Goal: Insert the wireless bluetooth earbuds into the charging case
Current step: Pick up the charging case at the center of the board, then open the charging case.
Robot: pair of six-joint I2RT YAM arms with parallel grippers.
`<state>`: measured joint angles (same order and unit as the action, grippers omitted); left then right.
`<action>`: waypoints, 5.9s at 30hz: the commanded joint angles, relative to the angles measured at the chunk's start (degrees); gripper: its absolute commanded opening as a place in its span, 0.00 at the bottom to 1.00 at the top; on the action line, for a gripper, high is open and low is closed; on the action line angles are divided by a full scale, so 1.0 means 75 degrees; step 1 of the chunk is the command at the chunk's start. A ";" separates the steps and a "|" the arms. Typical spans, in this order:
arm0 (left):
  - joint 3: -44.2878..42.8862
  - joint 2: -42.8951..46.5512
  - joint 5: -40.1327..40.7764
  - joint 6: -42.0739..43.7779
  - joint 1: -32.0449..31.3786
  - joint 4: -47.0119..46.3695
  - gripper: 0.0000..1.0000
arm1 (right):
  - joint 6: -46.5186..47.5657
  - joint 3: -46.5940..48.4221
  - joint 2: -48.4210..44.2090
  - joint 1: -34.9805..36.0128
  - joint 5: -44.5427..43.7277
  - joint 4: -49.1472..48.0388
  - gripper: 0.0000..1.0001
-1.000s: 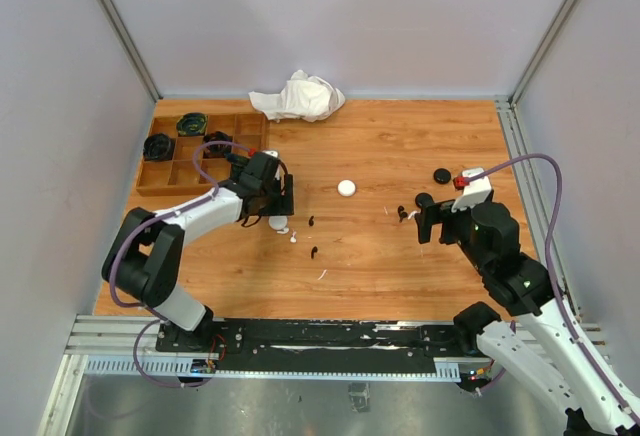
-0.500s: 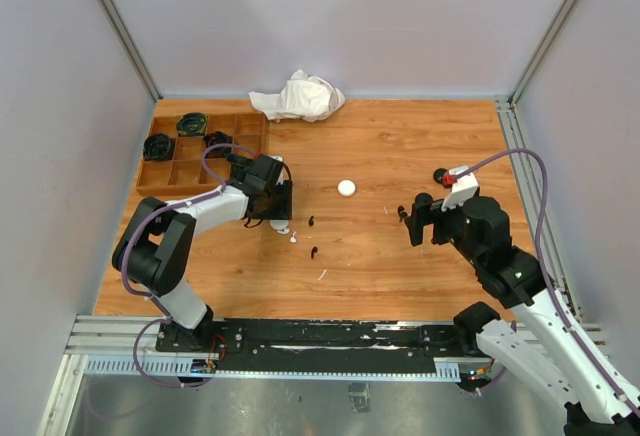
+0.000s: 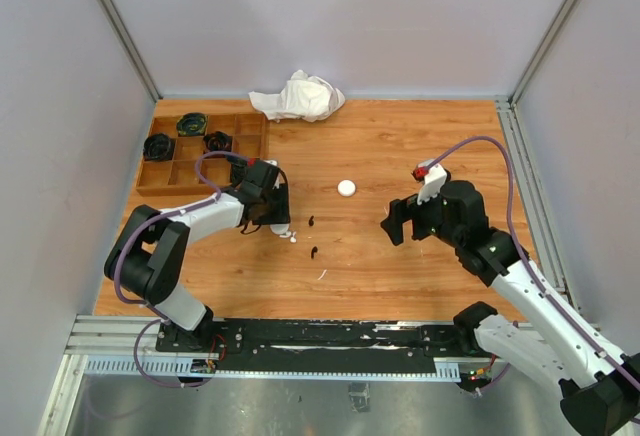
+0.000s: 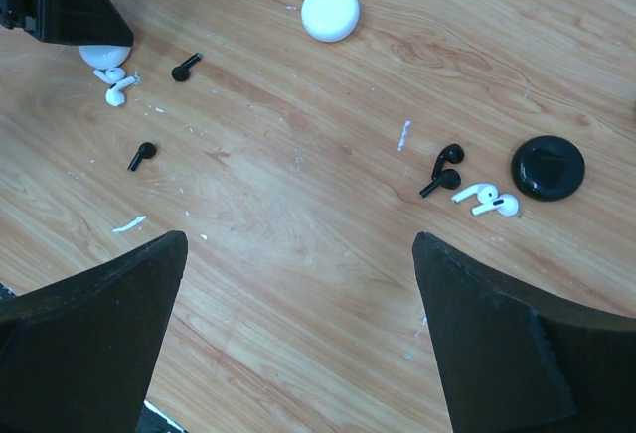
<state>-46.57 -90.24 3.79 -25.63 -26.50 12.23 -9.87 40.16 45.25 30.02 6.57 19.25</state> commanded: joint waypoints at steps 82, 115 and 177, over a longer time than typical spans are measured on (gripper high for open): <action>0.2225 0.4064 0.1388 -0.6898 -0.2646 -0.3316 0.48 | -0.2138 -0.0739 0.3244 0.2822 -0.0659 -0.6738 0.50; 0.3363 0.5558 -0.3709 -0.0012 -0.1603 -0.6651 0.80 | 0.0396 0.1051 0.1358 0.0825 0.4803 -0.1803 0.10; 0.3752 0.5549 -0.6657 0.2327 -0.2006 -0.7605 0.00 | 0.0558 0.1598 0.2137 0.0787 0.5693 -0.1781 0.59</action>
<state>-18.94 -49.54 -45.54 -10.98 -40.47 -42.11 -6.13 49.39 60.47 36.95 51.88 5.91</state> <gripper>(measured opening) 0.245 0.588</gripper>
